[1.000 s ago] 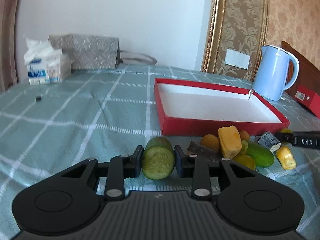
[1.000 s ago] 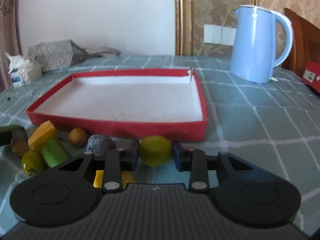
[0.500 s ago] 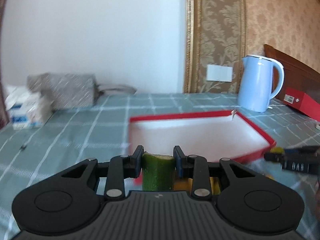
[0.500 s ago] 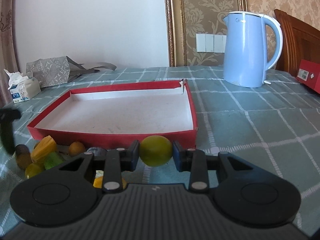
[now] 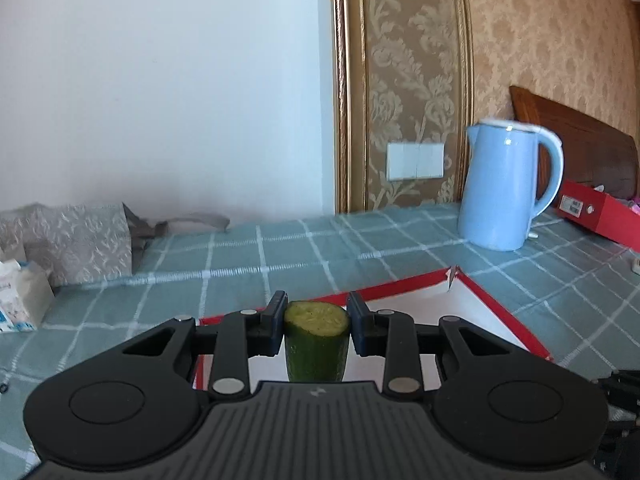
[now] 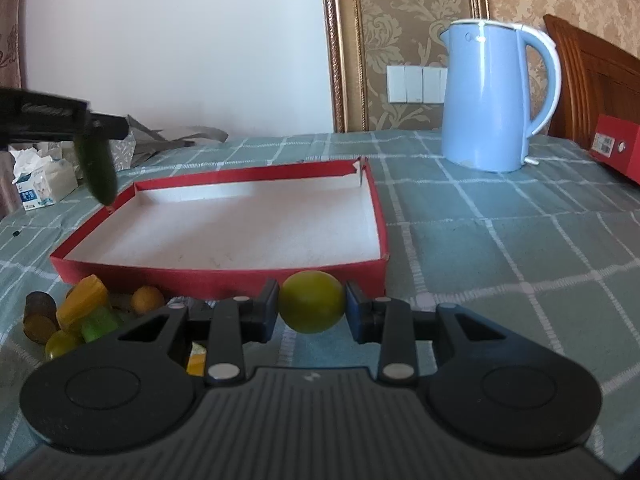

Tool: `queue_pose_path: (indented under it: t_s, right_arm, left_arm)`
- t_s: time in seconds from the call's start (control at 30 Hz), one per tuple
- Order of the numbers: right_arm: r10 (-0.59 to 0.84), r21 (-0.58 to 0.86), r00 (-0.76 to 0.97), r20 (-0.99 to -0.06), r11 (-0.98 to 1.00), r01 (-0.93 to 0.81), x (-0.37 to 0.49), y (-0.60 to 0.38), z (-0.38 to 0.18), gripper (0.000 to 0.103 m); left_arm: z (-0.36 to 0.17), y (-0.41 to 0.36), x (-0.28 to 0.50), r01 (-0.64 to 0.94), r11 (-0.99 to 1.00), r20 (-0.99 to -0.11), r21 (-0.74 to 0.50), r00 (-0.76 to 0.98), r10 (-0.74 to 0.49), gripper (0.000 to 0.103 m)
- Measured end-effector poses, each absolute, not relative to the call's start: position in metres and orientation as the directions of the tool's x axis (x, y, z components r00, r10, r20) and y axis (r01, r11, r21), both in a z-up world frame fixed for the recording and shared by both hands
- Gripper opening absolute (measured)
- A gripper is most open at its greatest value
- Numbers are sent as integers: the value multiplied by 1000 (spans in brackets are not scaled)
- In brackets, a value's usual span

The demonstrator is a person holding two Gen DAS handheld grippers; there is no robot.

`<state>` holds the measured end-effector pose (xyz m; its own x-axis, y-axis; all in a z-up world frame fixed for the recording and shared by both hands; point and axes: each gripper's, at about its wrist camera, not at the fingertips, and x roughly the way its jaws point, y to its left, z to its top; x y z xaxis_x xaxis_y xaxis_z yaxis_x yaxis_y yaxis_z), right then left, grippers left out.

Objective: Organize fruits
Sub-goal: 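Carry cucumber into the red tray and open left tool while right tool carries lime, then withdraw left tool while right tool lowers the lime into the tray and opens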

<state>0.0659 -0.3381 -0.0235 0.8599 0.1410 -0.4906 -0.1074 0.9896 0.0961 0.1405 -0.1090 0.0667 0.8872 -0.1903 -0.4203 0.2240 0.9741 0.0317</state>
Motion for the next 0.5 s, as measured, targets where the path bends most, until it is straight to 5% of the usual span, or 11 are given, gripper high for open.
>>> queue_pose_path:
  t_s: [0.13,0.27,0.3,0.37,0.43,0.5]
  right_arm:
    - [140,96,862,-487,990,-107,66,-339,-23,33]
    - [141,94,858,-494,990,-108,68,-338,-24,33]
    - [143,96,855,-498,989,-110,68,-338,-24,33]
    - [144,95,854,-500,989,-111,68,-337,-25,33]
    - [139,92,855,-499,990,-107,69,-338,-25,33]
    - [137,94,855,-501,990,-104,70,-338,-25,33]
  left_arm:
    - [44,-110,172,206,978,-561,-13,809,-178,32]
    - [34,-100,179,174,983,-580,-54,796,-172,33]
    - [34,-98,179,172,984,-580,-54,797,-171,37]
    - [34,-94,173,165,985,-564,-58,808,-169,71]
    - [37,-91,162,129,991,-514,-40,847,-131,85]
    - [42,-90,151,108,994,-470,-4,878,-97,87]
